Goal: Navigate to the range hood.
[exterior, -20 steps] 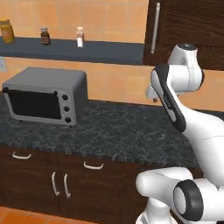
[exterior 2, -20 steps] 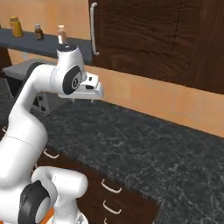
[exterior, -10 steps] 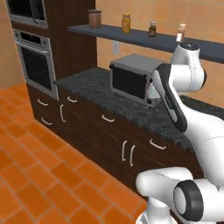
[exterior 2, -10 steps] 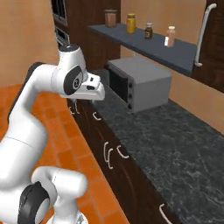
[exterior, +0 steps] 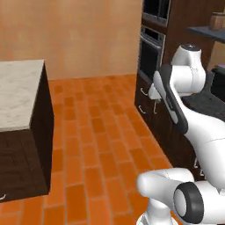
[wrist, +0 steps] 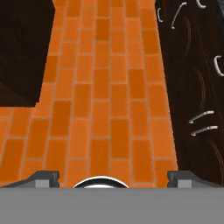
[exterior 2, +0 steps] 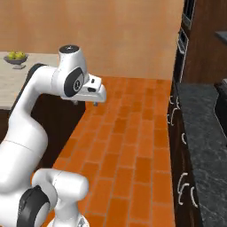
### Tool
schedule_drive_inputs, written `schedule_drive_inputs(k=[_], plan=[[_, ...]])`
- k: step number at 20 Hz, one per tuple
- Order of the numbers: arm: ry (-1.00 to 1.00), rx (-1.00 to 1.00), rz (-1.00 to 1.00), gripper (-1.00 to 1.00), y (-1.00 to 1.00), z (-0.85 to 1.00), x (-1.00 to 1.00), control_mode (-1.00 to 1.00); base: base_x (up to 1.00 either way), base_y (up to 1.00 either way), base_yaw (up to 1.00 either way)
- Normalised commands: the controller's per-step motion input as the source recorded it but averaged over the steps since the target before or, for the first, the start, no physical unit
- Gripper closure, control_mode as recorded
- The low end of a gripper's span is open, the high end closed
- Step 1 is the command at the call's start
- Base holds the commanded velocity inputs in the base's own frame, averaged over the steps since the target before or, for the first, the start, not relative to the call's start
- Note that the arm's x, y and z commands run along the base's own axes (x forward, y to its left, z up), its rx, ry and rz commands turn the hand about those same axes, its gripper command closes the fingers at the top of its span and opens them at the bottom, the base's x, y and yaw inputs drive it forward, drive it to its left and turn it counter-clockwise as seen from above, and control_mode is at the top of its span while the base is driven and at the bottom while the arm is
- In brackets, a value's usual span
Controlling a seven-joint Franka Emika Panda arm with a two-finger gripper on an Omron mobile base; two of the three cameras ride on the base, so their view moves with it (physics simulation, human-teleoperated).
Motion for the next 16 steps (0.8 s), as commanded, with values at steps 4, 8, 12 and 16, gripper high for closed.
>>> schedule_drive_inputs(k=[4, 8, 12, 16], plan=[[0.0, 0.0, 0.0, -1.0, 0.0, 0.0, 0.0, 1.0, 0.0, 0.0, 0.98], [0.0, 0.0, 0.0, -1.0, 0.0, 0.0, 0.0, 1.0, 0.0, 0.0, 0.97], [0.0, 0.0, 0.0, -1.0, 0.0, 0.0, 0.0, 1.0, 0.13, 0.0, 0.95], [0.0, 0.0, 0.0, -1.0, 0.0, 0.0, 0.0, 1.0, 0.68, 0.0, 0.81]])
